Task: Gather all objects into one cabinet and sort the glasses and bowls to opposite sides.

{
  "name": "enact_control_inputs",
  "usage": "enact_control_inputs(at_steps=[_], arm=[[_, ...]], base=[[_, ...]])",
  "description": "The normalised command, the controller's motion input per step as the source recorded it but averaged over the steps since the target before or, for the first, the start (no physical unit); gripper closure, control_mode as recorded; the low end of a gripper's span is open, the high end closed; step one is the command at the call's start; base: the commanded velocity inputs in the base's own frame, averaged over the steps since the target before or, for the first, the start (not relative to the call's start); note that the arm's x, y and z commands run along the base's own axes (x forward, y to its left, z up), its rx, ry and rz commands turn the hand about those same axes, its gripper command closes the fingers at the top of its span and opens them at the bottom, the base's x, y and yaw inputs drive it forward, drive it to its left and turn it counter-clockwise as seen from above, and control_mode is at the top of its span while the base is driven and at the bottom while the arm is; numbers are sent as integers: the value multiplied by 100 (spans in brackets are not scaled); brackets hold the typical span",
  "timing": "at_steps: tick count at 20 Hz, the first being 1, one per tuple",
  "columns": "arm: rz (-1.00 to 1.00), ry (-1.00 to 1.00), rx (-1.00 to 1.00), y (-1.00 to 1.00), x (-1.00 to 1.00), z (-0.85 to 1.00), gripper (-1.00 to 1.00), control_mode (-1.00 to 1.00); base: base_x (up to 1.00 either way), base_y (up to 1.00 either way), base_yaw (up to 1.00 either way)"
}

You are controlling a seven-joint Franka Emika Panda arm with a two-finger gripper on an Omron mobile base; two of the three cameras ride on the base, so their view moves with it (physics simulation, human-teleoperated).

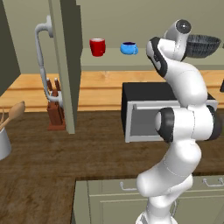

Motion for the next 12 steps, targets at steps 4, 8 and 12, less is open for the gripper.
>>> enact_control_inputs(at_steps=[4, 8, 12], arm=[[0, 7, 0, -7, 5, 0, -100, -100], [0, 7, 0, -22, 3, -8, -100, -100], [0, 5, 0, -23, 16, -16, -100, -100]], base=[[0, 0, 0], [0, 0, 0], [0, 0, 0]])
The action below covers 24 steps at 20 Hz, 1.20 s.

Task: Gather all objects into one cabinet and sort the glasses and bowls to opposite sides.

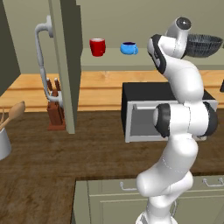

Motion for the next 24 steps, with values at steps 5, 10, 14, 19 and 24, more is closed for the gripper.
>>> enact_control_inputs(at_steps=[5, 10, 14, 19, 24], arm=[[0, 1, 0, -5, 29, -15, -100, -100], [0, 0, 0, -1, 35, -7, -100, -100], [0, 0, 0, -3, 31, 0, -100, -100], [0, 4, 0, 0, 17, -1, 100, -100], [0, 3, 0, 0, -1, 0, 100, -100]], base=[[0, 0, 0], [0, 0, 0], [0, 0, 0], [0, 0, 0], [0, 0, 0]])
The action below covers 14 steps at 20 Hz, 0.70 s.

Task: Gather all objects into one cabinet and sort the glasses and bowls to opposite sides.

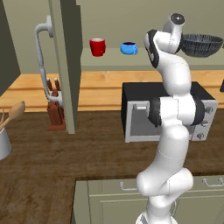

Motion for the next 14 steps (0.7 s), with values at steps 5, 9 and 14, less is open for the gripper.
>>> enact_control_inputs(at_steps=[5, 9, 14], arm=[[0, 0, 0, 0, -28, 0, 100, -100], [0, 0, 1, 0, -46, -9, 100, -100], [0, 0, 3, 0, -48, -14, 100, -100]], base=[[0, 0, 0], [0, 0, 0], [0, 0, 0]])
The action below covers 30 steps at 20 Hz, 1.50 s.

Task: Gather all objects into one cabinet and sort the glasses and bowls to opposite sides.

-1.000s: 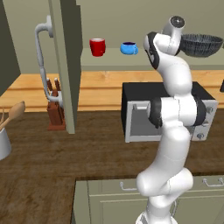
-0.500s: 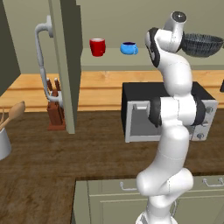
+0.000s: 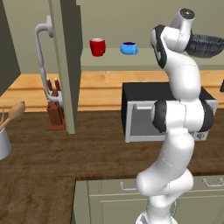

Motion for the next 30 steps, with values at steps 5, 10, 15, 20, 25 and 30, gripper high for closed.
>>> enact_control_inputs(at_steps=[5, 10, 15, 20, 25, 30], arm=[[0, -5, 0, 21, -35, -44, 100, -100], [0, -18, 1, 37, -24, -27, 100, -100], [0, -23, 0, 37, 0, -4, 100, -100], [0, -20, 0, 19, 0, 11, 100, -100], [5, -4, 0, 7, -35, 73, 100, -100], [11, 6, 0, 10, -72, 90, 100, -100]], base=[[0, 0, 0], [0, 0, 0], [0, 0, 0], [0, 0, 0], [0, 0, 0], [0, 0, 0]])
